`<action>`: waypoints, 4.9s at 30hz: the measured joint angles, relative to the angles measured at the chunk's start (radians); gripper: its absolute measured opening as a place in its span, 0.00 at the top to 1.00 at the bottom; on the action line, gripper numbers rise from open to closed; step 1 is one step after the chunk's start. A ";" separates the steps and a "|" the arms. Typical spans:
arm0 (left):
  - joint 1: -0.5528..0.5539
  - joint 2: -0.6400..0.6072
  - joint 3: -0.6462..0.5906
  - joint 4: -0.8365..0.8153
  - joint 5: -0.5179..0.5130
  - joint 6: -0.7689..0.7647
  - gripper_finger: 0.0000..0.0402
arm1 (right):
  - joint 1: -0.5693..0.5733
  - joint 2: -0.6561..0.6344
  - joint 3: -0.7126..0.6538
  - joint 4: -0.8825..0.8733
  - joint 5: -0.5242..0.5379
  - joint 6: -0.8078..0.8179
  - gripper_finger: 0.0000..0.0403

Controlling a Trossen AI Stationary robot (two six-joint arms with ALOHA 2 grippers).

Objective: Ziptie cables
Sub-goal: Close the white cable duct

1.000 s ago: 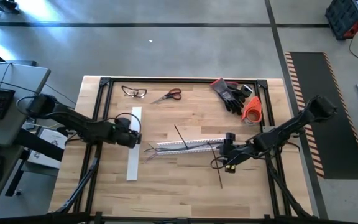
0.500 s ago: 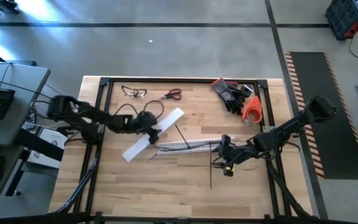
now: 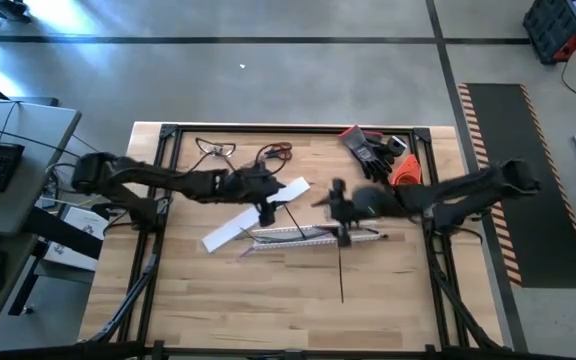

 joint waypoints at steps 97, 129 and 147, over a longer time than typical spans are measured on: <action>-0.550 -0.266 -0.306 -0.051 -0.551 -0.666 0.49 | -0.329 0.775 0.571 -0.226 -0.542 -0.314 0.13; -0.546 -0.266 -0.306 -0.049 -0.545 -0.675 0.49 | -0.422 0.814 0.570 -0.273 -0.303 -0.017 0.32; -0.546 -0.266 -0.306 -0.025 -0.549 -0.665 0.49 | -0.411 0.792 0.571 -0.097 -0.561 -0.298 0.25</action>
